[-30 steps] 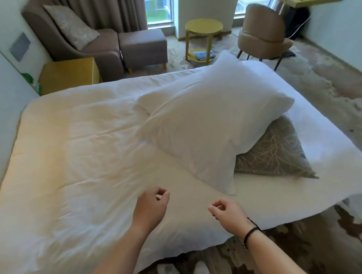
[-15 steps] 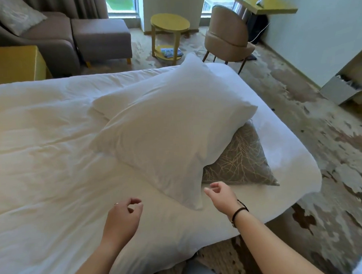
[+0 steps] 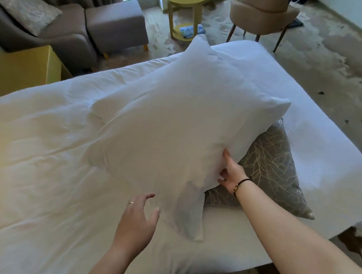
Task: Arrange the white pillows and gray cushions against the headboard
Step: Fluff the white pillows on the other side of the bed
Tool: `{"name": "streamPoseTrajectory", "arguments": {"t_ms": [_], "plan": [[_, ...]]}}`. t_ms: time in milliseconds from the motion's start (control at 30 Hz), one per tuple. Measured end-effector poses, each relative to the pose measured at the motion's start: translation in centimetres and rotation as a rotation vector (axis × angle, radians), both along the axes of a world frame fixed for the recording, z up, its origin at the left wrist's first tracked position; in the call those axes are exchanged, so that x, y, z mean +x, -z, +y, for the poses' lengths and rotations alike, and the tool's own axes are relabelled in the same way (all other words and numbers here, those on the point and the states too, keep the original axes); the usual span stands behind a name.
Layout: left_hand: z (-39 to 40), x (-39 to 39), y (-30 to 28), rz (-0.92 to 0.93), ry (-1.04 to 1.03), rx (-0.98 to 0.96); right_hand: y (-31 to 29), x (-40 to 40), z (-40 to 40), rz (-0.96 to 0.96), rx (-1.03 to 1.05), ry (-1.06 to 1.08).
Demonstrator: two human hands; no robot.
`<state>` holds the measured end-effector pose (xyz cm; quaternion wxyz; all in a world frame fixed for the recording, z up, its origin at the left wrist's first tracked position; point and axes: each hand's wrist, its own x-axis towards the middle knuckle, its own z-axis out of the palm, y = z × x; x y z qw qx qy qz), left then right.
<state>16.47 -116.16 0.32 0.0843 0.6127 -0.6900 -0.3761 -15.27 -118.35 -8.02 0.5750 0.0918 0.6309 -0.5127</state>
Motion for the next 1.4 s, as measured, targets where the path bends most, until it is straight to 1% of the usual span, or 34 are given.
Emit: {"name": "streamPoseTrajectory", "arguments": {"t_ms": [133, 233, 333, 433, 567, 633, 733, 833, 900, 967, 1033, 1100, 1133, 1233, 1333, 1367, 1400], "plan": [[-0.1, -1.2, -0.3, -0.033, 0.006, -0.005, 1.1, -0.3, -1.9, -0.167, -0.071, 0.095], [-0.9, -1.8, -0.5, -0.064, 0.014, -0.012, 1.9, -0.7, -2.6, -0.193, -0.093, 0.142], [-1.5, -3.0, -1.0, -0.085, 0.029, -0.033, 2.1, -0.6, -3.4, -0.100, -0.069, 0.130], [-2.0, -4.1, -1.8, -0.105, 0.059, -0.097, 0.5, 0.2, -3.5, 0.042, -0.076, 0.062], [-2.5, -4.9, -3.0, -0.141, 0.115, -0.226, -3.6, 2.6, -2.3, 0.255, -0.155, -0.099], [-2.6, -4.9, -3.9, -0.160, 0.142, -0.262, -6.1, 4.8, -1.3, 0.361, -0.203, -0.178], [-2.8, -3.9, -5.5, -0.254, 0.153, -0.349, -10.2, 9.2, -0.1, 0.478, -0.319, -0.308], [-3.3, -2.0, -7.6, -0.329, 0.123, -0.505, -14.1, 13.8, 0.0, 0.562, -0.442, -0.404], [-3.8, -0.4, -9.1, -0.312, 0.110, -0.638, -16.7, 16.1, -0.2, 0.609, -0.490, -0.414], [-4.4, 1.4, -10.5, -0.292, 0.126, -0.769, -18.4, 17.7, -0.2, 0.614, -0.504, -0.418], [-4.8, 2.4, -11.5, -0.300, 0.167, -0.825, -19.1, 18.7, 0.1, 0.574, -0.499, -0.448], [-4.7, 2.7, -11.5, -0.350, 0.198, -0.802, -19.5, 19.3, 0.2, 0.617, -0.486, -0.505], [-4.6, 2.7, -11.2, -0.384, 0.209, -0.760, -19.4, 19.4, 0.2, 0.712, -0.483, -0.567], [-4.2, 3.3, -9.5, -0.424, 0.211, -0.624, -19.4, 18.5, 0.3, 1.188, -0.503, -0.849], [-3.8, 4.6, -7.5, -0.434, 0.143, -0.506, -19.2, 15.9, 0.8, 1.596, -0.627, -0.991], [-3.6, 4.9, -7.0, -0.435, 0.140, -0.495, -18.7, 14.8, 0.9, 1.711, -0.629, -1.069], [-3.4, 5.0, -6.7, -0.432, 0.140, -0.489, -18.3, 13.7, 0.9, 1.779, -0.607, -1.177]]}}
